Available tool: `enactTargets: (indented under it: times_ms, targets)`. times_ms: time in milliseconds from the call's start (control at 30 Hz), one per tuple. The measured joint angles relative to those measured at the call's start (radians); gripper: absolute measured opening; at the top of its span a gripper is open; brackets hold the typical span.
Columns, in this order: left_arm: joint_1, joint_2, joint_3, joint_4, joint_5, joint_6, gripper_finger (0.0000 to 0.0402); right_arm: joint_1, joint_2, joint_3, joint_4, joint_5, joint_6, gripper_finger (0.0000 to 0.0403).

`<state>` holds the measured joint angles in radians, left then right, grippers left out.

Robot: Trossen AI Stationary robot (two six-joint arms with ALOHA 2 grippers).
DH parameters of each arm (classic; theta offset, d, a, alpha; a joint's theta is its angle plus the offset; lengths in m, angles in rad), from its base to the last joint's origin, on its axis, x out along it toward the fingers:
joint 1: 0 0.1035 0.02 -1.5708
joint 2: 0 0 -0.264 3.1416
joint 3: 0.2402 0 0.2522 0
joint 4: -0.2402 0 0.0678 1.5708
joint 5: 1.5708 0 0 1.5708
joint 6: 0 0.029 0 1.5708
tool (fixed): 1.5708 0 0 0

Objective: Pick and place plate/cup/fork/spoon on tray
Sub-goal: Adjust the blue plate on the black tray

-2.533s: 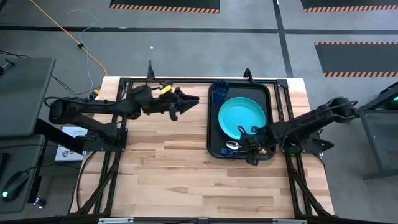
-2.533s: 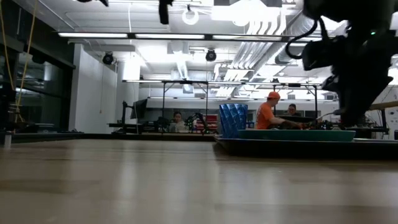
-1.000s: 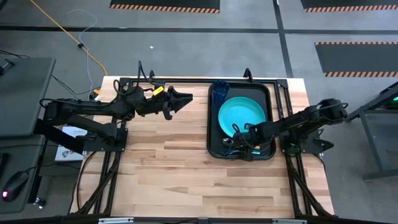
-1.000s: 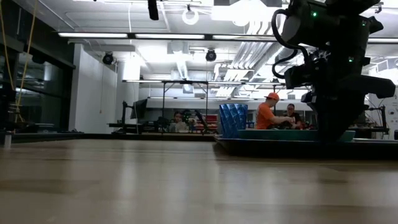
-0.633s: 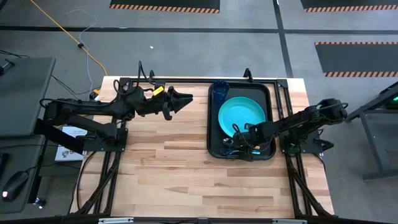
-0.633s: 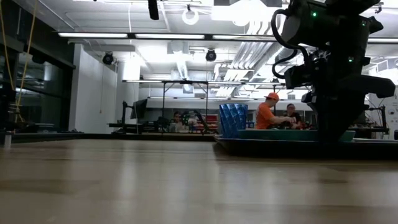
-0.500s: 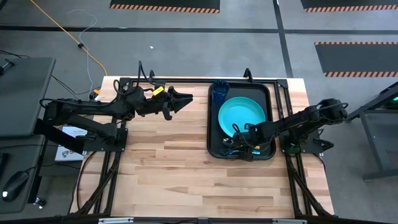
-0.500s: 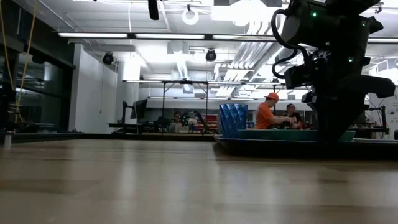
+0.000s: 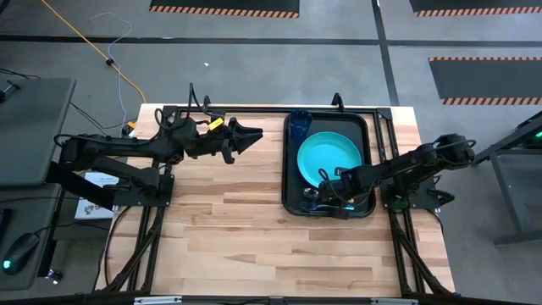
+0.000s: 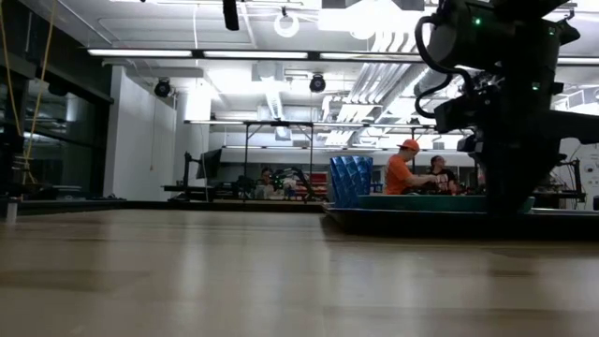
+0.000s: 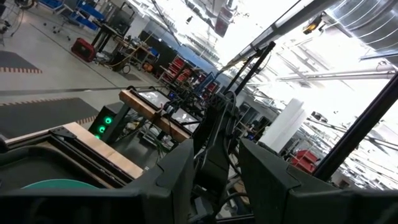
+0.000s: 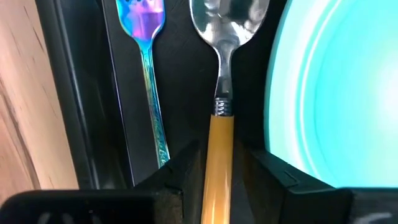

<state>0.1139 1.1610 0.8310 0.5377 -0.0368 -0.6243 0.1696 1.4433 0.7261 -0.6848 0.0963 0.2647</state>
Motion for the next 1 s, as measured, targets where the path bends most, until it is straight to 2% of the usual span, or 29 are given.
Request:
enactTargets:
  times_ms: [400, 833, 1000]
  targets:
    - [0.000, 0.000, 0.000, -0.005, 0.000, 0.000, 0.0117, 0.000, -0.062, 0.000, -0.033, 0.000, -0.034, 0.0103]
    - [0.000, 0.000, 0.000, -0.018, 0.000, 0.000, 0.0117, 0.000, -0.083, 0.000, -0.076, 0.094, -0.065, 0.0103]
    - [0.000, 0.000, 0.000, -0.018, -0.001, 0.000, 0.0117, 0.000, -0.083, 0.000, -0.114, 0.092, -0.064, 0.0103]
